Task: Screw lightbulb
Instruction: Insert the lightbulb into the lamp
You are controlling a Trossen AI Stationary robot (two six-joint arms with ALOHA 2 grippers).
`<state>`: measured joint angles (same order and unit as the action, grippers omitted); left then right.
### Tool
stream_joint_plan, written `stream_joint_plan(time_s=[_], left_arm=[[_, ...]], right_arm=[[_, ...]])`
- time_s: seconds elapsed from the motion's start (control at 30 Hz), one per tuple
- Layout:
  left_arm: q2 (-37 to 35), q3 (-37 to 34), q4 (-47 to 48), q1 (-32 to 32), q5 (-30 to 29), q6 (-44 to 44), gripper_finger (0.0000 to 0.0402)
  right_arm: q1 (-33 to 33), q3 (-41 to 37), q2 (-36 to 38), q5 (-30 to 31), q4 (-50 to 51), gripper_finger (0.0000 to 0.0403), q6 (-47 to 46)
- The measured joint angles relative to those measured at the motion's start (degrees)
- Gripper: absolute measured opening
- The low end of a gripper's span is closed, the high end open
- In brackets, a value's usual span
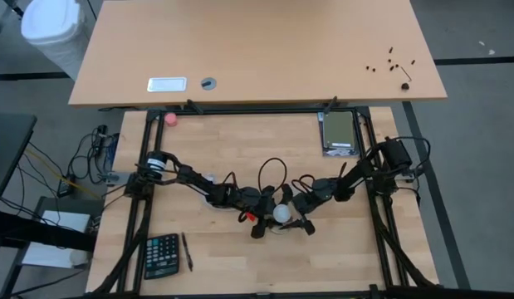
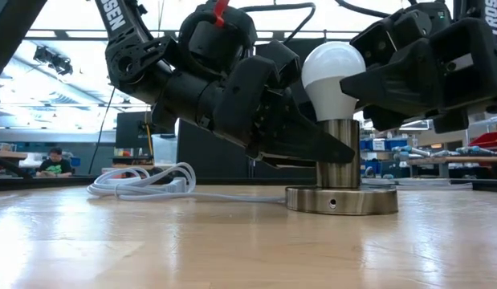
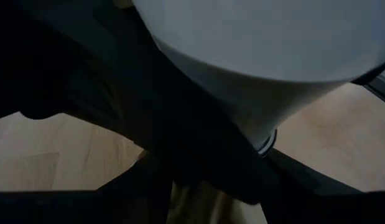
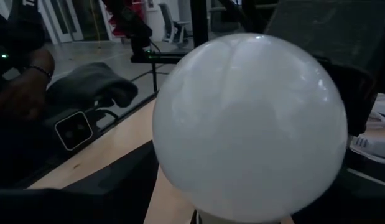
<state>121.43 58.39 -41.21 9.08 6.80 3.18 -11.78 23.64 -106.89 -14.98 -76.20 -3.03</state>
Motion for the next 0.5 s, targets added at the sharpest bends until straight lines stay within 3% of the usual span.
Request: stream_joint_plan(time_s=[0.1, 0.37, 0.5], left_arm=[[0.0, 0.0, 0.0, 0.0, 0.1, 0.0, 0.0193], [0.0, 0.0, -0.1, 0.0, 0.2, 0.4, 0.0193], [0.0, 0.1, -0.2, 0.0, 0.3, 0.9, 0.0193]], right_arm=[[0.1, 0.0, 0.0, -0.1, 0.0, 0.0296, 0.1], [0.4, -0.1, 0.0, 0.0, 0.7, 0.0201, 0.4], [0.4, -0.1, 0.0, 0.1, 1.2, 0.018, 0.1]])
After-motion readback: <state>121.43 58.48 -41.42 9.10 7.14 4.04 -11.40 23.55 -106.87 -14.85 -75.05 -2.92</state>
